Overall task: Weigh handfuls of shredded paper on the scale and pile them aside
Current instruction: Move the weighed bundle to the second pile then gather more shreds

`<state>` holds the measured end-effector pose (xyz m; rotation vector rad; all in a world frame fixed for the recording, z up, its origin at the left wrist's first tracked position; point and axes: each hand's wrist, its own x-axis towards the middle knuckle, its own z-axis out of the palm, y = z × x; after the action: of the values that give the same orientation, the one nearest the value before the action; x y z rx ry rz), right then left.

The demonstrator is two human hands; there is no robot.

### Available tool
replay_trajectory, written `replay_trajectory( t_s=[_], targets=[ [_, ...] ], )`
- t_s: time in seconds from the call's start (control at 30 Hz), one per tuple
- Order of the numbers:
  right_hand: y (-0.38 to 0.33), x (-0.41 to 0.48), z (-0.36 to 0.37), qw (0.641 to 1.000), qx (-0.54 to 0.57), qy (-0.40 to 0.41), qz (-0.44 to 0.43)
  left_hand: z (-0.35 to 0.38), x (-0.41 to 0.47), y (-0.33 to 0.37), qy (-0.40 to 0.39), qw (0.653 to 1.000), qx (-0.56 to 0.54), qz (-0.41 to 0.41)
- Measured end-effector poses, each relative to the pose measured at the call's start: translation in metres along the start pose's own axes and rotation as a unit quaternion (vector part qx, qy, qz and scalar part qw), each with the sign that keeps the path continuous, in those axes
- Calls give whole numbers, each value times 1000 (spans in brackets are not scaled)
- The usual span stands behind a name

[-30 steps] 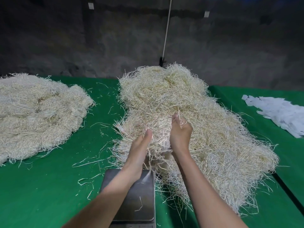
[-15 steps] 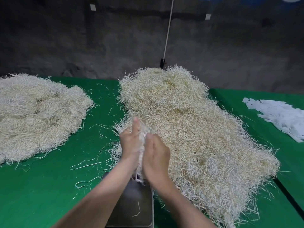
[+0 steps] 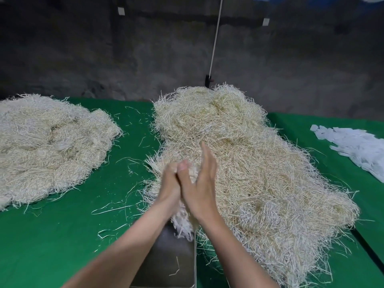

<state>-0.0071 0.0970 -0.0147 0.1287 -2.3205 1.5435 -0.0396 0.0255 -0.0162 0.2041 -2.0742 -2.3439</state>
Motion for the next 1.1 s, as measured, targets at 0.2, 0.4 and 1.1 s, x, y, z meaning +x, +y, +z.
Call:
replay_trajectory(
  t_s=[0.2, 0.4, 1.1],
  targets=[
    [15, 27, -23, 987, 107, 67, 102, -12, -13, 4, -108, 991, -58, -54],
    [9, 15, -5, 983, 99, 130, 84, 4, -28, -16, -65, 992, -73, -79],
    [63, -28, -41, 832, 473, -166, 236, -27, 39, -28, 209, 968, -30, -139]
  ],
)
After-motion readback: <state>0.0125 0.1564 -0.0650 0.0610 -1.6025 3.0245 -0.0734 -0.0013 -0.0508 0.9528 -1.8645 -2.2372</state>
